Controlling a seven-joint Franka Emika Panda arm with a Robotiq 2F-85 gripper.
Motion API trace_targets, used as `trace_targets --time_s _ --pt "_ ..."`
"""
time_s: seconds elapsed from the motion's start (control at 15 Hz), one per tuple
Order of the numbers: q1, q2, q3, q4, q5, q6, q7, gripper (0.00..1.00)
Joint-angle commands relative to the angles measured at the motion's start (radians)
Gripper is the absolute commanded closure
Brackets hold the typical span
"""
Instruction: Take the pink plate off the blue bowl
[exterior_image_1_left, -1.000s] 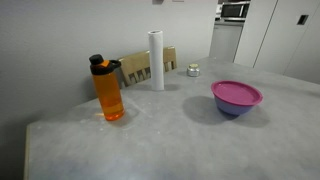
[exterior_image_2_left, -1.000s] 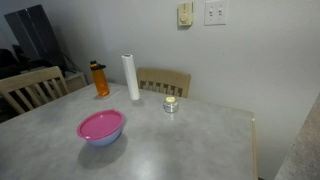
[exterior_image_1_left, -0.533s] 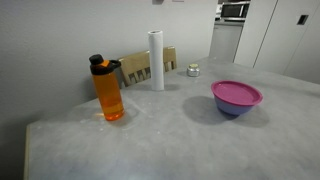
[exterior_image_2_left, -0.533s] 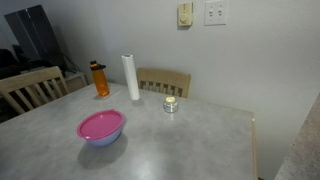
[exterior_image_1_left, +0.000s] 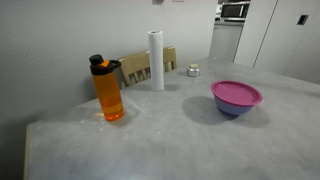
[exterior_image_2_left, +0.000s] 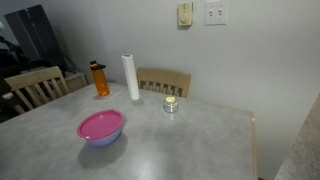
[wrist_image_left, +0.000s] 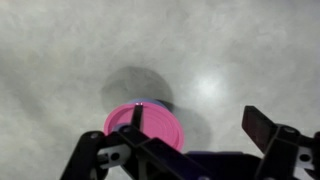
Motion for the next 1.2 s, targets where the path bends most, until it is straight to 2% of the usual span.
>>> trace_targets --time_s 0.0,0.07,0.13,0.33,0.47,0.8,1.13 --pt "0.02 0.165 -0.049 0.029 0.029 0.078 -0.082 0.0" --pt "0.056 0.165 -0.077 0.024 0.041 0.089 -0.173 0.0" --pt "0.016 0.107 -0.036 0.008 0.005 0.057 -0.072 0.0" --pt "0.043 0.151 -0.062 0.016 0.022 0.075 -0.14 0.0" --pt "0.032 0.153 -0.036 0.02 -0.007 0.076 -0.09 0.0" --pt "-0.003 0.278 -0.087 0.09 0.126 0.161 0.056 0.0" --pt "-0.059 0.416 -0.085 0.195 0.183 0.228 0.241 0.0"
